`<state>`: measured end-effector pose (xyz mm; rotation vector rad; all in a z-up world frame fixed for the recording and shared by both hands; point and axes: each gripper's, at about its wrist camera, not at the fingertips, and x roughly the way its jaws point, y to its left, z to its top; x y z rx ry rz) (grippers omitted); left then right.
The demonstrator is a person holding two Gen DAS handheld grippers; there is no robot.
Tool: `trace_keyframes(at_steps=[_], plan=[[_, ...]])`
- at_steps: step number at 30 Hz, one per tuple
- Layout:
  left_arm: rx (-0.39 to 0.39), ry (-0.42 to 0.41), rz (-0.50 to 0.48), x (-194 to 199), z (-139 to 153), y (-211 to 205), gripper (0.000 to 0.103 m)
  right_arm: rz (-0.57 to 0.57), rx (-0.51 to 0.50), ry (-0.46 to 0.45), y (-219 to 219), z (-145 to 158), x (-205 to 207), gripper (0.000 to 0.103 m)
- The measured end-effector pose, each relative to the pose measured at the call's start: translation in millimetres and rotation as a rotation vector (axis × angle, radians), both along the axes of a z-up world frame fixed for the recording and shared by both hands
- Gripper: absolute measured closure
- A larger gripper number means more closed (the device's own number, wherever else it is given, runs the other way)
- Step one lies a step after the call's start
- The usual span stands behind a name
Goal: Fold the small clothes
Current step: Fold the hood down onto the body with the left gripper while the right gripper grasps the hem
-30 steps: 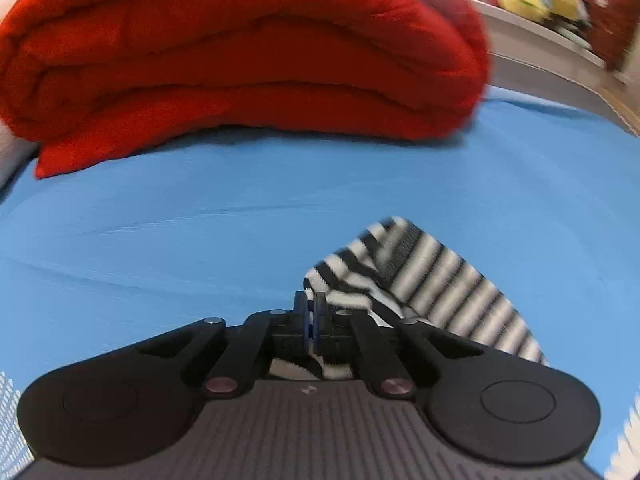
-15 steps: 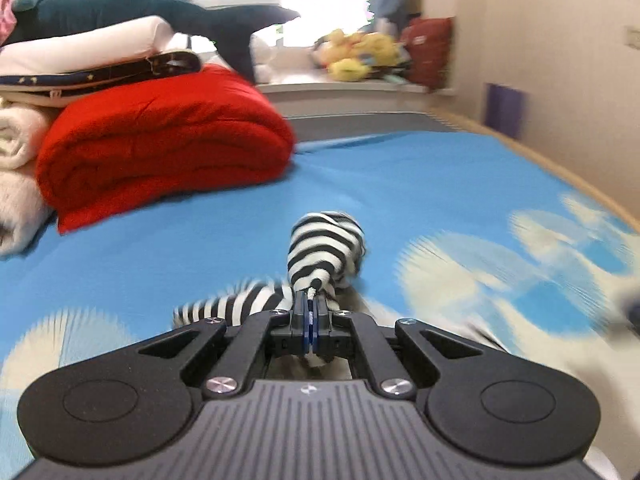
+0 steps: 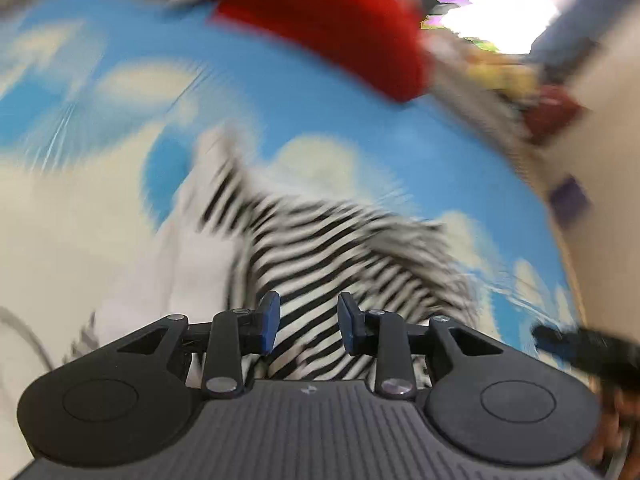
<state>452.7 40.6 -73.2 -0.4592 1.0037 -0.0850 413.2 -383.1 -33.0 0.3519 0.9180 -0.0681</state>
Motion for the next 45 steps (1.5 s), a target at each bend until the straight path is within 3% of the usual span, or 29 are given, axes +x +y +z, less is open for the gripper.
trace_keyframes(at_steps=[4,6,12,14,15,16,17,18,20,22,24,25,27,29,31,32,33,35,36,37,38,39,41,42,43,45], plan=[[-0.047,0.130,0.020,20,-28,3,0.064,-0.006,0.119,0.088,10,-26,11,0.067],[-0.056,0.160,0.007,22,-38,7,0.060,0.008,0.147,0.137,17,-38,19,0.065],[-0.040,0.227,0.004,31,-56,-7,0.062,0.015,0.169,0.224,40,-68,31,0.060],[0.017,0.243,-0.026,33,-58,-15,0.079,0.014,0.156,0.240,45,-75,34,0.060],[0.041,0.254,-0.031,33,-58,-16,0.097,0.023,0.153,0.243,48,-78,35,0.067],[0.049,0.258,-0.021,35,-59,-14,0.101,0.027,0.152,0.242,48,-80,35,0.075],[0.033,0.245,-0.003,36,-57,-9,0.102,0.027,0.157,0.237,49,-80,35,0.097],[0.014,0.208,0.029,37,-51,-2,0.102,0.029,0.168,0.225,48,-78,35,0.102],[-0.002,0.048,0.094,35,-24,11,0.102,0.024,0.222,0.148,44,-65,32,0.102],[0.014,-0.169,0.111,28,11,19,0.102,-0.006,0.358,0.005,32,-37,24,0.102],[0.018,-0.261,0.097,24,29,24,0.102,-0.020,0.436,-0.147,18,-7,10,0.102],[0.018,-0.234,0.091,25,29,27,0.102,-0.022,0.446,-0.194,13,2,3,0.103],[0.037,-0.056,0.089,31,7,36,0.102,-0.030,0.433,-0.192,2,7,-7,0.103],[0.057,0.200,0.123,34,-36,50,0.101,-0.017,0.399,0.025,-1,-21,-4,0.102],[0.031,0.350,0.164,32,-64,63,0.094,0.051,0.372,0.304,7,-65,-1,0.102],[0.007,0.357,0.175,30,-68,67,0.093,0.067,0.347,0.378,12,-81,-2,0.098],[-0.002,0.335,0.182,30,-65,69,0.092,0.075,0.315,0.396,17,-84,-3,0.097],[-0.015,0.259,0.183,32,-51,68,0.075,0.103,0.256,0.339,24,-75,-1,0.093],[-0.027,0.226,0.179,33,-44,64,0.057,0.105,0.248,0.295,24,-68,0,0.079],[-0.037,0.208,0.170,34,-40,60,0.050,0.091,0.231,0.249,24,-60,1,0.070],[-0.037,0.205,0.160,36,-40,57,0.050,0.075,0.215,0.223,22,-57,1,0.056],[-0.029,0.213,0.150,37,-41,51,0.050,0.059,0.206,0.205,21,-56,2,0.054],[-0.004,0.256,0.137,39,-50,44,0.052,0.037,0.233,0.207,20,-60,6,0.054],[0.009,0.281,0.137,39,-56,42,0.060,0.026,0.258,0.214,20,-64,8,0.054],[0.016,0.290,0.140,39,-58,43,0.082,0.017,0.283,0.223,21,-68,10,0.054],[0.033,0.266,0.149,39,-57,45,0.102,0.007,0.307,0.244,24,-77,13,0.060]])
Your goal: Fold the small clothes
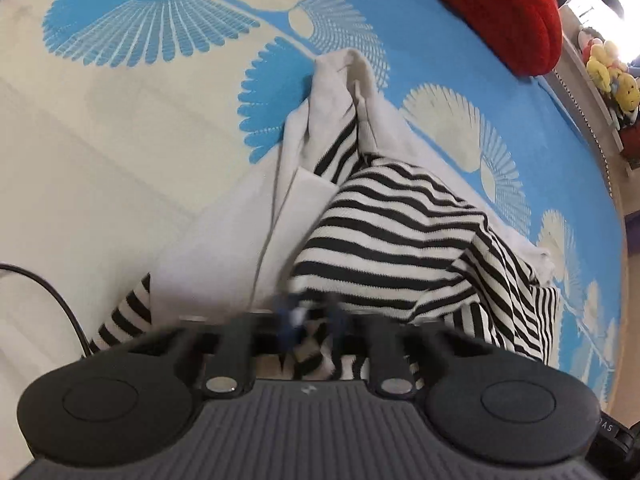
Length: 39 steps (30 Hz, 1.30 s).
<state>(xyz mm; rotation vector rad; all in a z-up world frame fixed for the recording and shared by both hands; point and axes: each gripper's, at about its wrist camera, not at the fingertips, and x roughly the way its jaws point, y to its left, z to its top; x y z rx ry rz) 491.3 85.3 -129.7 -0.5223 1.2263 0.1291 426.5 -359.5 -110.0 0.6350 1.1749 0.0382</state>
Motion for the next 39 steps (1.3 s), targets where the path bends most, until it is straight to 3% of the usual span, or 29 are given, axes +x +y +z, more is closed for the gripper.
trace_keyframes(at_steps=[1,2,4,6,8,11,12,13,15,16,18,19,21,23,25,27,28,30,32,34,36,39], plan=[[0.016,-0.057,0.006,-5,9,4,0.102,0.004,0.004,0.008,2,-3,1,0.069],[0.028,-0.121,0.001,-5,20,4,0.102,0.009,0.009,0.004,7,-5,4,0.102],[0.067,-0.266,-0.025,-8,45,4,0.102,-0.041,0.022,-0.043,8,4,1,0.101],[0.092,-0.320,-0.031,-9,54,4,0.102,-0.099,0.095,-0.114,2,18,-6,0.101],[0.079,-0.229,-0.037,-5,39,8,0.101,-0.111,0.104,-0.095,3,22,-12,0.101],[0.052,0.055,-0.060,1,-7,10,0.095,-0.158,0.036,0.116,-2,-12,-17,0.098],[0.055,0.081,-0.051,0,-12,10,0.094,-0.170,0.030,0.165,-4,-21,-18,0.087],[0.056,0.051,-0.042,-1,-8,10,0.094,-0.173,0.015,0.203,-5,-27,-17,0.079],[0.065,-0.048,-0.061,1,13,8,0.085,-0.180,-0.037,0.162,-4,-17,-16,0.071],[0.079,-0.119,-0.070,0,26,7,0.075,-0.179,-0.066,0.102,-3,-5,-16,0.071],[0.103,-0.231,-0.083,0,45,4,0.073,-0.168,-0.148,-0.048,4,23,-15,0.070],[0.100,-0.248,-0.097,1,46,-2,0.073,-0.154,-0.190,-0.119,9,34,-16,0.069],[0.072,-0.230,-0.133,3,41,-10,0.073,-0.117,-0.179,-0.218,15,46,-15,0.068],[0.037,-0.159,-0.151,3,22,-12,0.074,-0.075,-0.092,-0.221,18,41,-11,0.068],[0.066,-0.039,-0.165,9,-2,-13,0.076,-0.024,-0.033,-0.120,21,20,-1,0.068],[0.095,0.061,-0.180,8,-20,-12,0.075,-0.001,-0.074,0.044,23,-7,6,0.071],[0.086,0.064,-0.169,5,-19,-8,0.075,-0.007,-0.094,0.104,22,-19,6,0.074],[0.087,0.026,-0.169,3,-5,-4,0.076,-0.041,-0.077,0.122,15,-25,6,0.075],[0.088,-0.068,-0.171,-2,17,-3,0.076,-0.041,-0.088,0.054,13,-8,6,0.073],[0.052,-0.138,-0.188,-5,24,-5,0.075,-0.043,-0.098,-0.069,12,12,1,0.065],[0.052,-0.113,-0.216,-9,10,-9,0.075,-0.031,-0.111,-0.136,12,19,-1,0.060],[0.126,0.053,-0.283,-15,-30,-21,0.072,-0.008,-0.189,-0.018,14,-6,-3,0.060]])
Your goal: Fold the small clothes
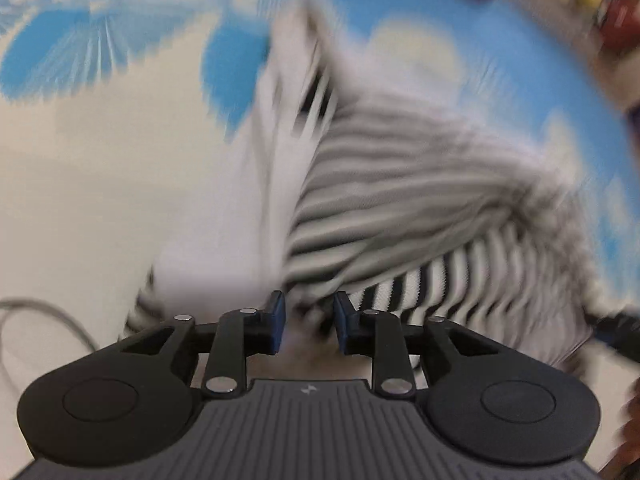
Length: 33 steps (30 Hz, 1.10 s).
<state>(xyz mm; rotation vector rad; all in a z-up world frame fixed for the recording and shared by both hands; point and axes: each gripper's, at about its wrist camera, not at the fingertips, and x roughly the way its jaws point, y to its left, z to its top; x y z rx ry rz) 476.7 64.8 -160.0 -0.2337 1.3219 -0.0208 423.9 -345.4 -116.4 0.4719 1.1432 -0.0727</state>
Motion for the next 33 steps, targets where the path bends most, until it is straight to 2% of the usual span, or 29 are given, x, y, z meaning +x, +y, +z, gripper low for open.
trace_keyframes(at_steps=[1,3,4,6,8,10,13,16,20,23,24,26,29,31,33], plan=[[-0.013,-0.019,0.025,-4,5,4,0.072,-0.019,-0.046,0.056,1,-11,-3,0.060],[-0.028,-0.067,0.073,-11,31,9,0.073,-0.080,-0.021,0.035,-8,-4,-14,0.059],[-0.044,-0.144,0.071,-19,51,10,0.072,-0.094,-0.011,0.004,-8,8,-21,0.059],[-0.051,-0.251,0.017,-33,85,10,0.071,-0.076,-0.045,-0.139,-5,50,-43,0.059],[-0.032,-0.301,-0.021,-49,113,10,0.071,-0.034,-0.111,-0.246,-2,90,-67,0.055],[-0.018,-0.338,-0.019,-67,136,18,0.071,-0.030,-0.102,-0.288,-7,123,-91,0.055],[0.014,-0.422,0.000,-116,166,35,0.071,-0.006,-0.074,-0.357,-18,160,-139,0.051],[0.049,-0.482,0.026,-167,178,44,0.071,-0.006,-0.081,-0.413,-30,173,-193,0.045],[0.047,-0.494,0.029,-226,159,58,0.071,-0.025,-0.082,-0.419,-31,146,-253,0.045],[0.059,-0.411,0.049,-249,138,64,0.072,-0.073,-0.108,-0.388,-38,109,-288,0.044],[0.046,-0.405,0.056,-255,133,66,0.072,-0.110,-0.090,-0.338,-40,97,-291,0.044],[0.048,-0.378,0.060,-266,126,66,0.072,-0.110,-0.058,-0.321,-41,83,-295,0.046],[0.067,-0.334,0.039,-275,120,59,0.069,-0.038,-0.135,-0.286,-34,65,-294,0.045],[0.059,-0.346,0.022,-279,115,54,0.051,-0.037,-0.116,-0.216,-34,52,-293,0.045],[0.082,-0.352,0.019,-280,103,49,0.041,-0.034,-0.067,-0.184,-37,42,-292,0.041]])
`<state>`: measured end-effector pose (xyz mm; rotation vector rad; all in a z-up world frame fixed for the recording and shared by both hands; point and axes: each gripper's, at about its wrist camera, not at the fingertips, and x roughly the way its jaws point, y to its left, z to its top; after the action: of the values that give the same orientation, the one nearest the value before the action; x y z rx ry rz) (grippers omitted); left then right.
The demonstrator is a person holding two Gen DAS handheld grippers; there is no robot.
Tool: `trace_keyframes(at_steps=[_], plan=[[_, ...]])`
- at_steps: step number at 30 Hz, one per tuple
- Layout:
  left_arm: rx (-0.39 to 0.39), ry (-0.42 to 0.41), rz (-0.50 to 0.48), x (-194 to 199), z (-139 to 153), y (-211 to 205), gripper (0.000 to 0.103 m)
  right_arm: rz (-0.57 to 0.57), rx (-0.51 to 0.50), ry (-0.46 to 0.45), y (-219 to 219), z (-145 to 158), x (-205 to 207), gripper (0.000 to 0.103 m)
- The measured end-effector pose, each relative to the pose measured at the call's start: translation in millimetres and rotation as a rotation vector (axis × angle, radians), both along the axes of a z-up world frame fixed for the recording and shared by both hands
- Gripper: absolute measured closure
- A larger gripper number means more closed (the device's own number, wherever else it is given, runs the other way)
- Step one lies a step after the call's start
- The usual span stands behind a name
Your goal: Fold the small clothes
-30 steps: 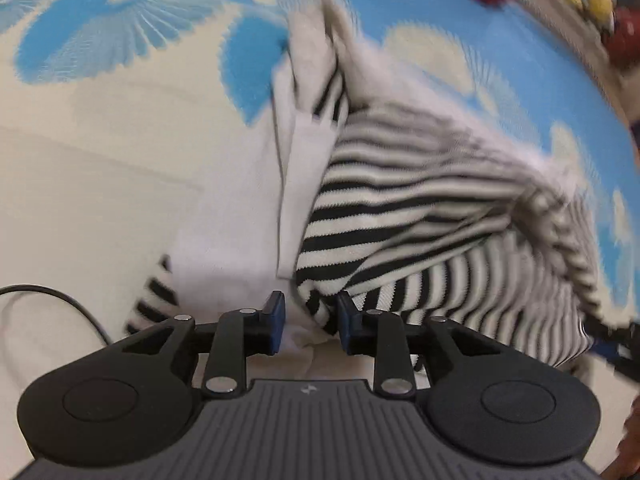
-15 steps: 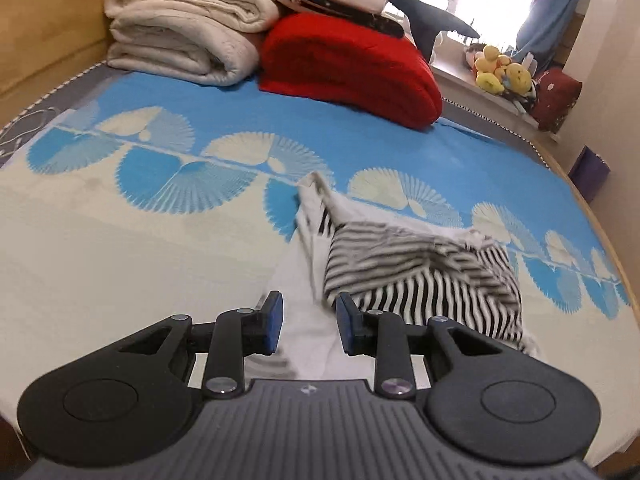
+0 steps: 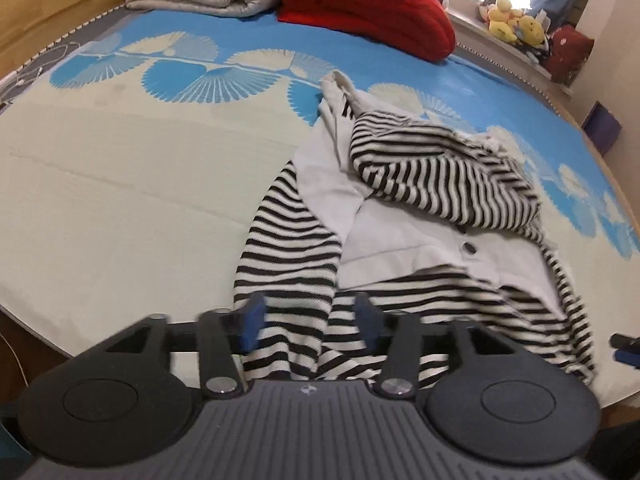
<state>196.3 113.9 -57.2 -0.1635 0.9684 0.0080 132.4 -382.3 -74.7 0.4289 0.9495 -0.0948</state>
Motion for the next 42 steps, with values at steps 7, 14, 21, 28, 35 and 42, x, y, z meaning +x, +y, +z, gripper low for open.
trace_keyframes(at_steps=[7,14,21,28,35,42], plan=[[-0.040,0.087,0.112,16,-46,1,0.024,0.000,-0.058,0.082,8,-29,16,0.034],[-0.011,0.191,0.119,26,-78,-4,0.019,-0.027,-0.075,0.194,9,-60,32,0.032],[0.048,0.216,0.103,25,-92,-7,0.038,-0.062,-0.084,0.235,10,-76,35,0.031],[0.032,0.153,0.043,20,-79,-15,0.094,-0.014,-0.035,0.178,12,-69,30,0.093],[-0.077,0.104,0.054,10,-55,-4,0.091,-0.111,0.003,0.029,-5,-34,10,0.095],[-0.039,0.227,0.046,24,-84,-6,0.070,-0.099,-0.075,0.212,2,-65,17,0.071]])
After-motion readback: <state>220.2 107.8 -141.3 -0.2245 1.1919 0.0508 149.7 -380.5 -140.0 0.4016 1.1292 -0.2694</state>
